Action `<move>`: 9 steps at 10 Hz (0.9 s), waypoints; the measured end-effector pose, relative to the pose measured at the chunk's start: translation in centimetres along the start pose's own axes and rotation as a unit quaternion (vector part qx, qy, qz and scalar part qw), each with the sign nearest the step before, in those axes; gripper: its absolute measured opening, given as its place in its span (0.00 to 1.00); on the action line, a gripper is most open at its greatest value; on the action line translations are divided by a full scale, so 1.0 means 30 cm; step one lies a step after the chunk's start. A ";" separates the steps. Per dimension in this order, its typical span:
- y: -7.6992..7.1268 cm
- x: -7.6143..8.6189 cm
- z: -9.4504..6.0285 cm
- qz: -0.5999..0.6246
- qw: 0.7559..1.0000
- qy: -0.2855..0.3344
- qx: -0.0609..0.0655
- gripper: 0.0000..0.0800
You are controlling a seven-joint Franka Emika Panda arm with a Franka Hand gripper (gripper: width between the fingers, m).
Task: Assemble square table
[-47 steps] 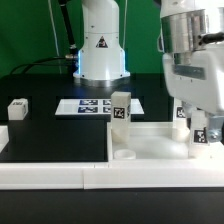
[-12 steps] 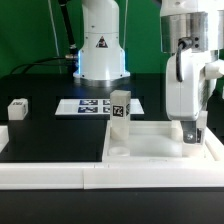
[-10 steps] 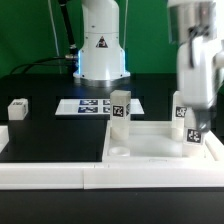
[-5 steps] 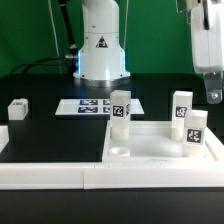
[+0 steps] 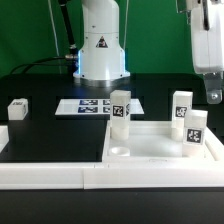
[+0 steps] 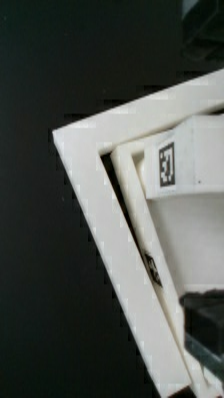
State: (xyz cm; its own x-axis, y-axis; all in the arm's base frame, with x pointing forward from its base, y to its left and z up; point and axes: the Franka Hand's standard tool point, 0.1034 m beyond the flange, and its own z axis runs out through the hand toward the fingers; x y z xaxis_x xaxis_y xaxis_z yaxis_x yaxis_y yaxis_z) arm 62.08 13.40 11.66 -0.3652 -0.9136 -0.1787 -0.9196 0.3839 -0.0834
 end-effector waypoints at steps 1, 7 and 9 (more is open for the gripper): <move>0.000 0.005 -0.002 -0.009 1.000 0.000 0.001 0.81; 0.048 0.251 -0.165 -0.152 0.988 -0.005 0.029 0.81; 0.048 0.250 -0.161 -0.215 0.976 -0.003 0.028 0.81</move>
Offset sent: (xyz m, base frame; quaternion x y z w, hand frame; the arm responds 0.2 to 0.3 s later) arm -0.0539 -0.0525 0.0243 0.0134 -0.0008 -0.0823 0.9965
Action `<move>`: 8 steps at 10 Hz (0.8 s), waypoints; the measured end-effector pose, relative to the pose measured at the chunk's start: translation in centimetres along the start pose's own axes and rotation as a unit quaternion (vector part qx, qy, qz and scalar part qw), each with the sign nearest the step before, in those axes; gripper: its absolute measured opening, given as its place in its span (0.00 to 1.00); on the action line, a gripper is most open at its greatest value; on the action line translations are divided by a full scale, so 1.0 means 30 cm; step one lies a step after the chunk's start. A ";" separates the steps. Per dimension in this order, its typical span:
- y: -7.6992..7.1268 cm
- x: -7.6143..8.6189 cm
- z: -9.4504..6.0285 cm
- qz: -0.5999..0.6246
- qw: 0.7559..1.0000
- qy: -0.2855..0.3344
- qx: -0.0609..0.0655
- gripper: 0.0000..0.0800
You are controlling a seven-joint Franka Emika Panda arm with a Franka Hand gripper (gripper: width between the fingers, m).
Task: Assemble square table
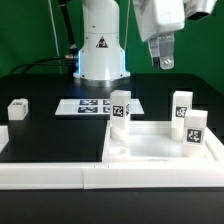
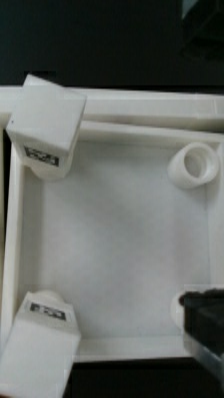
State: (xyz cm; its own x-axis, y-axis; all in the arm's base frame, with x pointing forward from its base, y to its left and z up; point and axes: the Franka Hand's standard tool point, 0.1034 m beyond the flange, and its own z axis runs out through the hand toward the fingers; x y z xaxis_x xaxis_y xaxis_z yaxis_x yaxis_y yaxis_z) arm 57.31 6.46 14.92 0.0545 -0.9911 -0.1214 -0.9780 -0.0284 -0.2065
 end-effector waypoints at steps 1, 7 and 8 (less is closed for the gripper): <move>0.000 0.001 0.001 -0.048 0.999 0.000 0.000 0.81; 0.236 0.234 -0.045 -0.360 0.932 0.042 0.017 0.81; 0.293 0.326 -0.065 -0.433 0.899 0.053 0.017 0.81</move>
Offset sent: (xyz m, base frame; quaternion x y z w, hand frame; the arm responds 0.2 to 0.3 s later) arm -0.0289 -0.0247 -0.0055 0.0375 0.0293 -0.2205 0.9742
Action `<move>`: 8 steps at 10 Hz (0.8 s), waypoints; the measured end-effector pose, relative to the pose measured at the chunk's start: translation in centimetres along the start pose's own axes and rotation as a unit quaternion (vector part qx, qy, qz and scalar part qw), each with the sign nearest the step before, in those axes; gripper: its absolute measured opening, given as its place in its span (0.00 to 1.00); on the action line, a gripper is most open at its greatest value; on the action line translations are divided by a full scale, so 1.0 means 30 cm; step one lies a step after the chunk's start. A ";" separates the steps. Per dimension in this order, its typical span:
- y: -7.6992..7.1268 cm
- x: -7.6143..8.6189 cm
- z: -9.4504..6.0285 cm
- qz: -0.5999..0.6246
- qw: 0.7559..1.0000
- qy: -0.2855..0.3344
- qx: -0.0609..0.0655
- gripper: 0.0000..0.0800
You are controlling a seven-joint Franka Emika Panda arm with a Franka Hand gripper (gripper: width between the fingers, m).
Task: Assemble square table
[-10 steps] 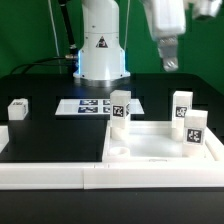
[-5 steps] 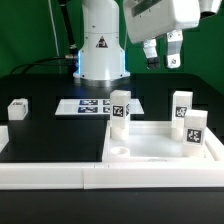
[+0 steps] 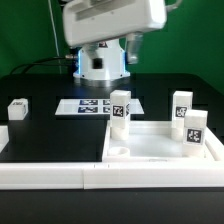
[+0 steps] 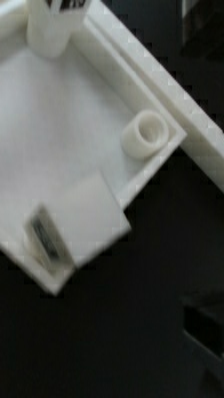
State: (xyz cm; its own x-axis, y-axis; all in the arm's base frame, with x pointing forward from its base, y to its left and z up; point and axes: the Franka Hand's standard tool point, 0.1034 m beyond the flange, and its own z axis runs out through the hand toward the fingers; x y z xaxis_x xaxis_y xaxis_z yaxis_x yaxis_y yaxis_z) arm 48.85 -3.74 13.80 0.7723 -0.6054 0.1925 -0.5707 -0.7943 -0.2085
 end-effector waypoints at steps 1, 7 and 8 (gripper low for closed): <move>0.098 0.027 -0.046 -0.077 0.997 0.001 0.007 0.81; 0.196 0.067 -0.102 -0.214 0.977 0.004 0.013 0.81; 0.202 0.062 -0.083 -0.214 0.977 -0.009 0.012 0.81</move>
Offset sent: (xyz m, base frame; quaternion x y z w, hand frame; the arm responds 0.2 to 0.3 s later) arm -0.0021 -0.0272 -0.0209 -0.0061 0.0411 -0.2421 0.9694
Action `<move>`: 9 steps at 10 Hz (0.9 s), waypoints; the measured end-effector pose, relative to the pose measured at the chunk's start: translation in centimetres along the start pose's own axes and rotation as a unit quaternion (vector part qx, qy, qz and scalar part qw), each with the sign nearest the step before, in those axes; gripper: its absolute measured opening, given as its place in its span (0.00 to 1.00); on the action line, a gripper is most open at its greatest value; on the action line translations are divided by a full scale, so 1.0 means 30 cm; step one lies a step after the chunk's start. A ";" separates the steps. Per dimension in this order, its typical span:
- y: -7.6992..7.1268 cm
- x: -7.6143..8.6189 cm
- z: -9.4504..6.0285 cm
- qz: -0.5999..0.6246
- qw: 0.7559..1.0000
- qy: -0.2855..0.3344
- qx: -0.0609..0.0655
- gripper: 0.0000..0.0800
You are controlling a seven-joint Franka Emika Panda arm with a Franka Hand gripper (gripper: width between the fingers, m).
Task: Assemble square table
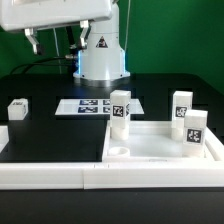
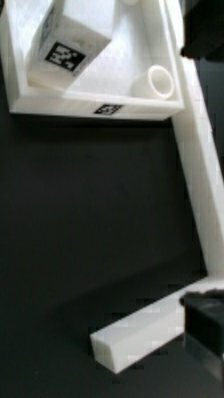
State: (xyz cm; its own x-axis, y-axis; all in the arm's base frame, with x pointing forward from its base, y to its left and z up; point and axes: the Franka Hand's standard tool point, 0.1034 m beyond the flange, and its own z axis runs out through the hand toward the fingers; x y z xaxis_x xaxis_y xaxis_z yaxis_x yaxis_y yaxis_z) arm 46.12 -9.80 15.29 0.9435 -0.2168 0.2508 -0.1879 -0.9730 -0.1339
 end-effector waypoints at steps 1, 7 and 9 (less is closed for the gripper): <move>0.007 -0.003 0.008 0.000 1.000 -0.002 -0.003 0.81; 0.451 -0.169 0.186 -0.019 0.974 -0.227 -0.007 0.81; 0.524 -0.187 0.248 -0.034 0.964 -0.264 -0.011 0.81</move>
Offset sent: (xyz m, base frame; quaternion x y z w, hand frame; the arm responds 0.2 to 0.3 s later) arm -0.0560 -0.0856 -0.0636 -0.0037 -0.2031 -0.0357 0.9785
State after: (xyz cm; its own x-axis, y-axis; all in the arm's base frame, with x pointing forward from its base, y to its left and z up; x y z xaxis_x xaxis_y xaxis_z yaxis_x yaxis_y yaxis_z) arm 39.89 -23.29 4.64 0.9603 -0.0868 -0.2652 -0.1205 -0.9862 -0.1134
